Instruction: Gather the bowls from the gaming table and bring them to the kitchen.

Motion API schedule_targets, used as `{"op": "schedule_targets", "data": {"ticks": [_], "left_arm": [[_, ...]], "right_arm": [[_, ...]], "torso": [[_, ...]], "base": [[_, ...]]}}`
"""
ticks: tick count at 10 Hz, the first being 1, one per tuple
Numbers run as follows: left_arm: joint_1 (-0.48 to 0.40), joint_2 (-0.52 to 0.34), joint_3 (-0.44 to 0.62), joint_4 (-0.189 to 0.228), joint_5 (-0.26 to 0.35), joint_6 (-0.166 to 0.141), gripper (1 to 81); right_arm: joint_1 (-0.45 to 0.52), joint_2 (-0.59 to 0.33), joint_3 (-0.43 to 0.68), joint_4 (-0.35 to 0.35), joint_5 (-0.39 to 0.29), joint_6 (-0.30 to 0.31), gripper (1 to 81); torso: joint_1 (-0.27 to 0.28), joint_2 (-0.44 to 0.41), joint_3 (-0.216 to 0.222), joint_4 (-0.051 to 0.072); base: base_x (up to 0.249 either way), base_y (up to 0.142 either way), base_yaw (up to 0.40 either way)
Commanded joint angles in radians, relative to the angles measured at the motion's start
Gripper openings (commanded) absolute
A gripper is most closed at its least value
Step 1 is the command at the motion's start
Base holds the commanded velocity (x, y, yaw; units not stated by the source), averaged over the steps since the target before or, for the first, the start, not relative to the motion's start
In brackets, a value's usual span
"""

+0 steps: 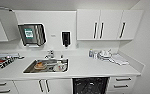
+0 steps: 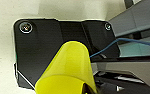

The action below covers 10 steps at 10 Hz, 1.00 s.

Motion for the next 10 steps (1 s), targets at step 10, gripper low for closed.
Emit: {"op": "schedule_targets", "data": {"ticks": [10], "left_arm": [[-0.041, -0.013, 0.01, 0.01, 0.049, 0.009, 1.0]], "right_arm": [[0.026, -0.025, 0.006, -0.019, -0.037, -0.004, 1.0]], "torso": [[0.0, 0.0, 0.0, 0.0]], "base": [[0.115, 0.0, 0.0]]}}
